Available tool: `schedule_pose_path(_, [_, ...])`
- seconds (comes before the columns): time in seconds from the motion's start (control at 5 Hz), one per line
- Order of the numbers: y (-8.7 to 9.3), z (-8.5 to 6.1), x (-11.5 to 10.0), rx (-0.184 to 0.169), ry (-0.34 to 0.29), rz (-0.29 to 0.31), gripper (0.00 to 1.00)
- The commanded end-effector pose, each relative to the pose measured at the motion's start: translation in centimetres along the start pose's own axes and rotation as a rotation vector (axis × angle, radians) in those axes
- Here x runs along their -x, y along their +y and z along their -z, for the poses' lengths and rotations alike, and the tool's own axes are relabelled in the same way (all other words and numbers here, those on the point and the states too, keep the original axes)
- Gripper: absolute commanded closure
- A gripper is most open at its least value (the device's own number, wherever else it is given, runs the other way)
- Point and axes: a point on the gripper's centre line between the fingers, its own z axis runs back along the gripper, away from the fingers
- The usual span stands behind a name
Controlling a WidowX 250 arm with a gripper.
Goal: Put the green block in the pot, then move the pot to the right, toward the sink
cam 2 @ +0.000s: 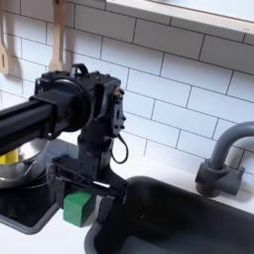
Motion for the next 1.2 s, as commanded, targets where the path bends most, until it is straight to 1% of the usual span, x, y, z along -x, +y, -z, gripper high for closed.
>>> schedule_pose_path(0.0, [-0.1, -0.2, 0.0, 0.008, -0.002, 0.011, 1.0])
schedule_pose_path(0.2, [0.0, -0.1, 0.2, -0.002, -0.003, 0.012, 1.0])
schedule_pose_path(0.4, [0.0, -0.6, 0.2, 0.002, -0.017, 0.017, 1.0])
schedule_pose_path(0.6, [0.0, -1.4, 0.1, 0.012, -0.027, 0.012, 1.0])
schedule_pose_path(0.8, [0.0, -1.9, 0.5, 0.002, -0.023, 0.008, 1.0])
schedule_pose_path(1.0, [0.2, -4.0, 0.4, -0.003, -0.071, 0.001, 1.0])
